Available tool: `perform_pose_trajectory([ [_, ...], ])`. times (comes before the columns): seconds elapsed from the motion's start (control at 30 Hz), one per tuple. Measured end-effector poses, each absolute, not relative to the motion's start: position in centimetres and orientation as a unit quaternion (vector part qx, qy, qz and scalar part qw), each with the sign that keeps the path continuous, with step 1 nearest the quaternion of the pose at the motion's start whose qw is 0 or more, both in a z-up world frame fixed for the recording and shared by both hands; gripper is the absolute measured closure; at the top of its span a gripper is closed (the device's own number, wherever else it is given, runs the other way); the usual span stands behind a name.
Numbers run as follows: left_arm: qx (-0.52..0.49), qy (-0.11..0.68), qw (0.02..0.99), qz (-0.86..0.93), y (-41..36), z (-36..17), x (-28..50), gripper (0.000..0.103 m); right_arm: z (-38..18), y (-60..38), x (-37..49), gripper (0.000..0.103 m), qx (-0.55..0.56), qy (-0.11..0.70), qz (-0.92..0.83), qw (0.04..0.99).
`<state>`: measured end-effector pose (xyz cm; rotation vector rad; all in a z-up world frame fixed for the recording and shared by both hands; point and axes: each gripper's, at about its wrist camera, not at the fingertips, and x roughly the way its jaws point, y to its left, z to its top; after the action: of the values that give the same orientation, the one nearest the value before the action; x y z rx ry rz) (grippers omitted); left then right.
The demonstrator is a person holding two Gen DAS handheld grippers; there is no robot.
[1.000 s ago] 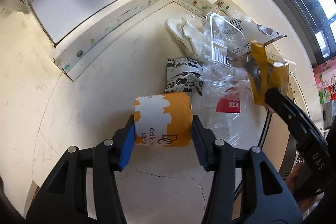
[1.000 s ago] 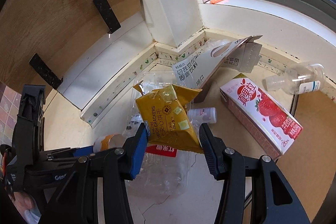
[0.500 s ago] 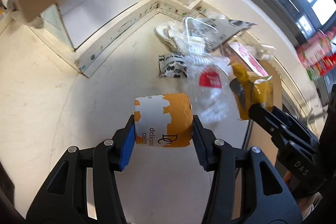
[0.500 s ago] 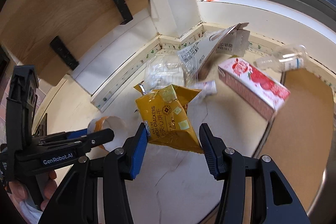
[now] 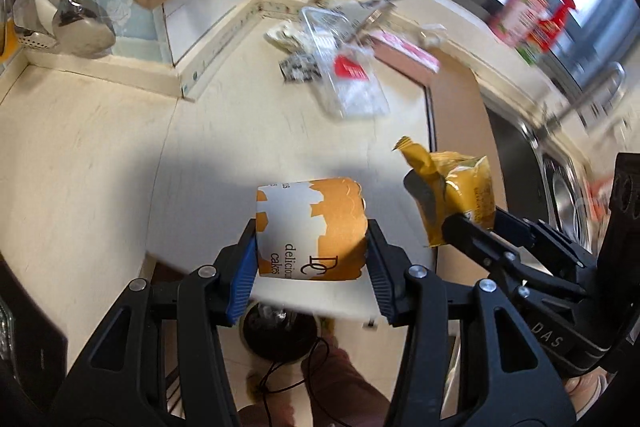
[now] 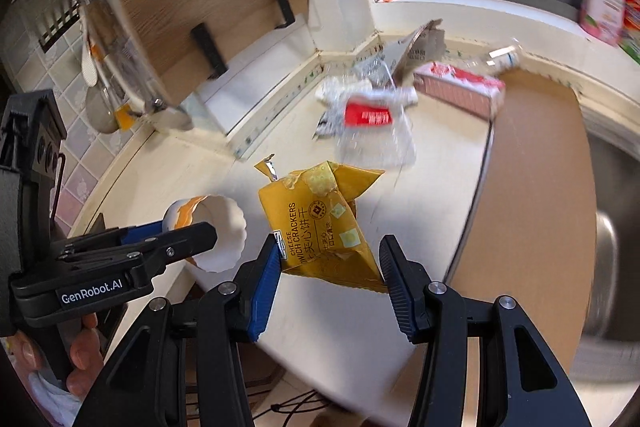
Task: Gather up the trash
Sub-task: 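Lift the cake cup and cracker packet and carry them down to the bin, then open both tools to drop the cup and packet into the bin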
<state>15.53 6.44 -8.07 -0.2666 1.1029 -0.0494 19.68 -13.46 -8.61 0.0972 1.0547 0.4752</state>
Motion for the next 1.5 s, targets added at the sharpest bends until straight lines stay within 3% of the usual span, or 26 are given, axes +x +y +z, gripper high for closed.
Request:
perform_pose_trajectory([
  [0.4,-0.082,0.552,0.826,-0.076,5.7,-11.1,2.3,0.056,-11.5,-12.7,2.5,0.053,0.067,0.534,0.19,0.821],
  [0.73,-0.068,0.615,0.782,-0.068,4.6,-20.2,-1.9,0.056,-18.7,-12.1,-5.6,0.053,0.069,0.603,0.174,0.775],
  [1.0,-0.08,0.667,0.74,-0.042,4.2,-31.2,-2.3,0.056,-29.0,-12.7,-8.0,0.053,0.081,0.658,0.157,0.732],
  [1.5,-0.101,0.719,0.687,-0.004,5.0,-53.8,0.0,0.053,-54.2,-12.6,-6.4,0.048,0.083,0.717,0.135,0.678],
])
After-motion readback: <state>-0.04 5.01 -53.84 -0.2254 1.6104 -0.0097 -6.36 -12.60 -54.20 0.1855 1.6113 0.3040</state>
